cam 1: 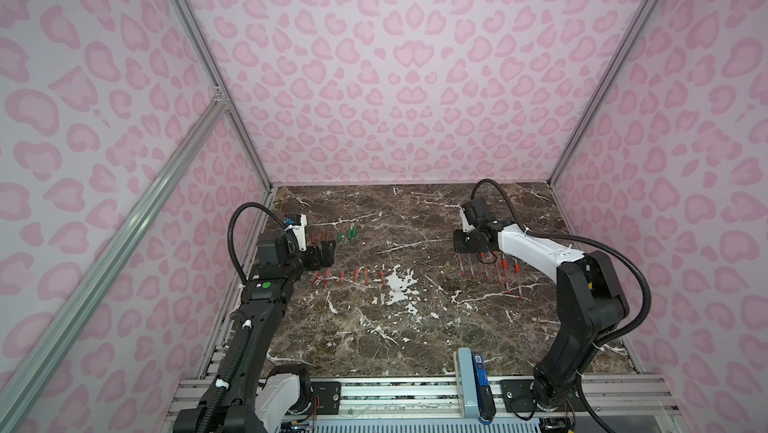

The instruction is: Open the pen caps

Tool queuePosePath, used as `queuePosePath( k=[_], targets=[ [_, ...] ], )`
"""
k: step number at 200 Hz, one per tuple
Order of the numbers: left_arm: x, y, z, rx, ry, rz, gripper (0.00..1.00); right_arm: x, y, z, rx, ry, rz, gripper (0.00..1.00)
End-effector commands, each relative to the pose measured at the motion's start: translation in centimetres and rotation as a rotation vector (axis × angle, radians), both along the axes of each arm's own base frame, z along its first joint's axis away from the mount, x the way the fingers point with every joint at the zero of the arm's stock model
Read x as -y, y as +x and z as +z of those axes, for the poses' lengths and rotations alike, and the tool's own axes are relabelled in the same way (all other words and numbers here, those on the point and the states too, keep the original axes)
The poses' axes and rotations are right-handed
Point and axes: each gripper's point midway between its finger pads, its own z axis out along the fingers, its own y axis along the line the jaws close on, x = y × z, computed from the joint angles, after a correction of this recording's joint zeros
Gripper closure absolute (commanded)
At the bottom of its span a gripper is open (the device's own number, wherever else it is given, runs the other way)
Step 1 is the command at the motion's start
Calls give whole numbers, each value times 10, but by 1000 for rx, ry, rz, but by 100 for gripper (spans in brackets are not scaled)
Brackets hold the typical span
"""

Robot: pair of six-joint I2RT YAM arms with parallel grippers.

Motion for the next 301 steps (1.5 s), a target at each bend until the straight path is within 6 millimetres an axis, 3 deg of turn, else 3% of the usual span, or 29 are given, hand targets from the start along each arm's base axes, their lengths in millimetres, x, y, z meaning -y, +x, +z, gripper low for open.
queuePosePath(
  k=[1,38,61,68,71,120,176,225,267,301],
  targets=[
    [-7,6,14,43,54,21,2,10,-5,22,45,-16,5,66],
    [-16,24,6,93,136,35,2,45,-13,64,201,-47,-18,54],
    [-15,32,-10,145,151,24,2,75,-23,75,327,-128,-59,23],
    [-14,33,-16,165,154,17,2,85,-27,76,353,-153,-82,5],
    [-14,36,-12,195,156,17,2,89,-28,77,364,-159,-89,3],
    [-15,37,-50,266,168,22,2,128,-50,62,598,-253,-131,3],
    [-25,35,-64,354,195,84,2,161,-64,32,739,-337,-195,3],
    [-26,38,-83,387,209,98,2,176,-53,24,790,-290,-236,3],
    [-37,44,-84,358,209,163,2,177,-34,27,844,-254,-231,3],
    [-44,52,-88,313,205,201,2,184,-27,3,831,-247,-261,2]
  ],
)
